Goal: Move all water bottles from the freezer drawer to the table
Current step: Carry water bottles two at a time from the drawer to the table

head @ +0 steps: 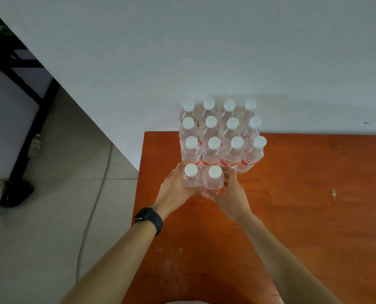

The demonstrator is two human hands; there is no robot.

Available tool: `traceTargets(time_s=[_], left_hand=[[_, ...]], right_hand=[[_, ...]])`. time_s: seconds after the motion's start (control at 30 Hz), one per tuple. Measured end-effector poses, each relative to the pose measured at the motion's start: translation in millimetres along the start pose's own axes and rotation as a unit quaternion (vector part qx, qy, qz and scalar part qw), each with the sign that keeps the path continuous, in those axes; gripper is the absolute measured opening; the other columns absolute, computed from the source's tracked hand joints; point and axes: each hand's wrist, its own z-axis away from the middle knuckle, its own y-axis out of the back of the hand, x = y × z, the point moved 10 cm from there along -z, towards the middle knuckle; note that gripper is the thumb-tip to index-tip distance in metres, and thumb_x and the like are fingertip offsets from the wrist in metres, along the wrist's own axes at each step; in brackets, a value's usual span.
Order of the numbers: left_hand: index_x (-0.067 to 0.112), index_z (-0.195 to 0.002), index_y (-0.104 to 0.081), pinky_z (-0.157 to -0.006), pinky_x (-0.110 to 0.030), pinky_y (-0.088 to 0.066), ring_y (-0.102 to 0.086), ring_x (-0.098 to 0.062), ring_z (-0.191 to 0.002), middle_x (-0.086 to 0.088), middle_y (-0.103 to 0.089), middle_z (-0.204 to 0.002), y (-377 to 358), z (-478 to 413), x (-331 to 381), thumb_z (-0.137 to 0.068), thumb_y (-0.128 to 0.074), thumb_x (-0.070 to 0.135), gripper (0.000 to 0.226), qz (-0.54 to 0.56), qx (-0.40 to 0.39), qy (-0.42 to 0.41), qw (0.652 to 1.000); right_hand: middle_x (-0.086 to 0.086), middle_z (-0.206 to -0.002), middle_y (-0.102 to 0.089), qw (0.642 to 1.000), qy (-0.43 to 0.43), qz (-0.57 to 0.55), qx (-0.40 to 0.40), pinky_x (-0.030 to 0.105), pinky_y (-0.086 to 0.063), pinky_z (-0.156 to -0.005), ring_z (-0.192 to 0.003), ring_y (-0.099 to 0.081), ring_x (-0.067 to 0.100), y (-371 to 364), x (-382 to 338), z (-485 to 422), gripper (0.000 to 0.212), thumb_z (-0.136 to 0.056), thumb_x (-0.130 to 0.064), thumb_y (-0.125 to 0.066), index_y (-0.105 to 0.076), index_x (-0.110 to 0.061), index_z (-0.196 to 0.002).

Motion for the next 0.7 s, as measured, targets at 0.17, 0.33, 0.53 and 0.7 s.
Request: traceTargets(time_s=[0.17, 0.33, 0.53, 0.7], left_hand=[[0.06, -0.133, -0.017, -0.082, -0.006, -0.04, -0.053, -0.001, -0.115, 0.031, -0.045, -0.134, 0, 11, -29, -0.064, -0.083, 0.067, 0.096, 0.056, 0.031, 0.045, 0.997], [0.047, -0.151, -0.003, -0.106, -0.044, -0.042, -0.04, -0.023, -0.143, 0.006, -0.029, -0.162, -16, 8, -61, -0.066, -0.086, 0.06, 0.12, 0.032, 0.011, 0.113, 0.993], [0.029, -0.161, -0.001, -0.096, -0.037, -0.053, -0.058, -0.013, -0.124, 0.011, -0.056, -0.142, -40, -10, -71, -0.077, -0.086, 0.04, 0.12, 0.016, -0.064, 0.137, 0.988], [0.022, -0.156, -0.03, -0.073, -0.005, -0.047, -0.065, -0.005, -0.103, 0.013, -0.068, -0.121, -43, -19, -75, -0.082, -0.083, 0.037, 0.092, 0.015, -0.065, 0.136, 0.988]], right_hand=[[-0.023, -0.135, -0.05, 0.997, -0.065, -0.028, -0.041, 0.012, -0.045, -0.084, -0.118, -0.052, 0.003, -19, 34, 2, 0.089, -0.077, -0.038, -0.084, -0.024, -0.04, -0.142], [-0.009, -0.148, -0.046, 0.985, -0.137, -0.023, -0.106, 0.036, -0.052, -0.098, -0.128, -0.055, 0.02, -45, 64, 4, 0.094, -0.08, -0.036, -0.081, -0.019, -0.032, -0.151], [-0.008, -0.139, -0.055, 0.987, -0.132, -0.02, -0.095, 0.042, -0.047, -0.106, -0.128, -0.053, 0.016, -52, 64, -11, 0.077, -0.084, -0.027, -0.078, -0.033, -0.028, -0.147], [-0.011, -0.127, -0.062, 0.986, -0.136, -0.025, -0.095, 0.018, -0.053, -0.079, -0.103, -0.063, 0.006, -52, 67, -26, 0.066, -0.088, -0.019, -0.073, -0.039, -0.028, -0.144]])
